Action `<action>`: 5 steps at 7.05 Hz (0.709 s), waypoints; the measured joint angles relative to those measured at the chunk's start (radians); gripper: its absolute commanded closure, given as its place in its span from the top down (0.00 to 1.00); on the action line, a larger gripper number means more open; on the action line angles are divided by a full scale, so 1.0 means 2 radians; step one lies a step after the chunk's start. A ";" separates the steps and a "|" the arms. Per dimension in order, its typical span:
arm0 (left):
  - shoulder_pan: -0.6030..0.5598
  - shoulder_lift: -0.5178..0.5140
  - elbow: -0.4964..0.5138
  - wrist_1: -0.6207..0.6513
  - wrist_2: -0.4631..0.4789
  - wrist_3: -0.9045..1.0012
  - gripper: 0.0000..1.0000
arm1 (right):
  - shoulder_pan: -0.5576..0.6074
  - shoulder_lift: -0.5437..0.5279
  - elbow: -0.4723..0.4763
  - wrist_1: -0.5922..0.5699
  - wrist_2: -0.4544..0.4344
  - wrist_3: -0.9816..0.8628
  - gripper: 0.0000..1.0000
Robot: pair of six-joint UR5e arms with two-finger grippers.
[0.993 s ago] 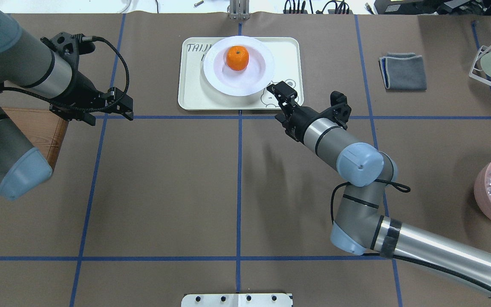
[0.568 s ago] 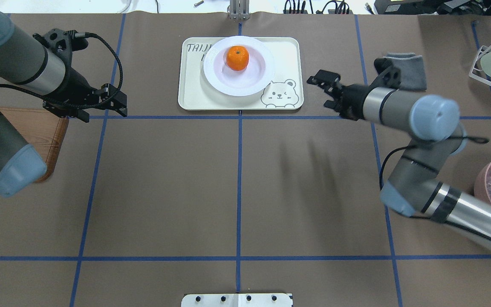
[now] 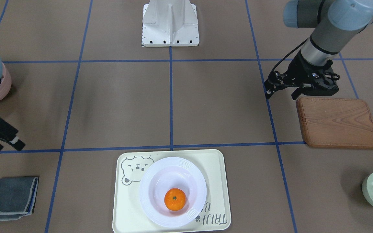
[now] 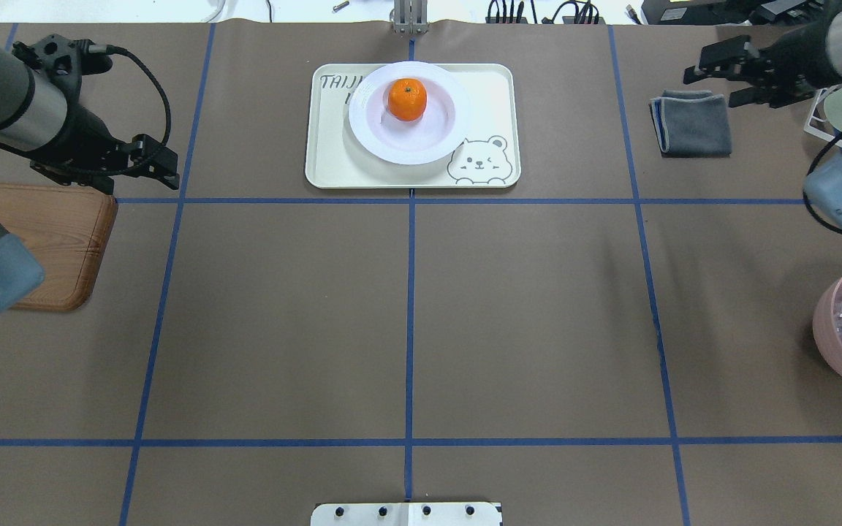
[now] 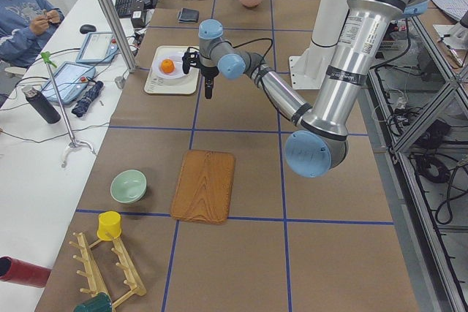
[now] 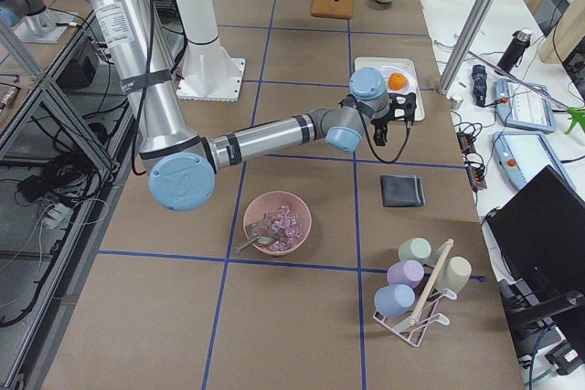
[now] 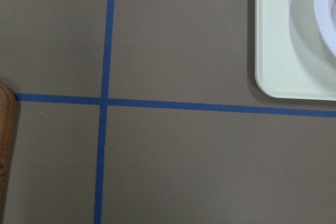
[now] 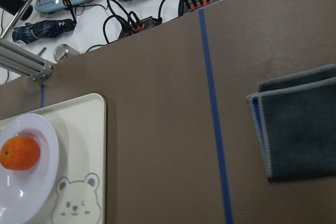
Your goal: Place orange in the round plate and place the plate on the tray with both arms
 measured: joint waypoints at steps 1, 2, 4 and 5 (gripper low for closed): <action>-0.022 0.027 -0.004 0.000 0.000 0.056 0.98 | 0.026 -0.025 0.001 -0.036 0.013 -0.113 1.00; -0.049 0.056 -0.004 0.000 0.000 0.126 0.98 | 0.049 -0.048 0.001 -0.078 0.016 -0.230 1.00; -0.119 0.109 0.010 0.006 0.000 0.294 0.98 | 0.092 -0.080 0.006 -0.174 0.014 -0.430 1.00; -0.154 0.119 0.026 0.024 -0.001 0.369 0.98 | 0.107 -0.090 0.015 -0.219 0.014 -0.488 1.00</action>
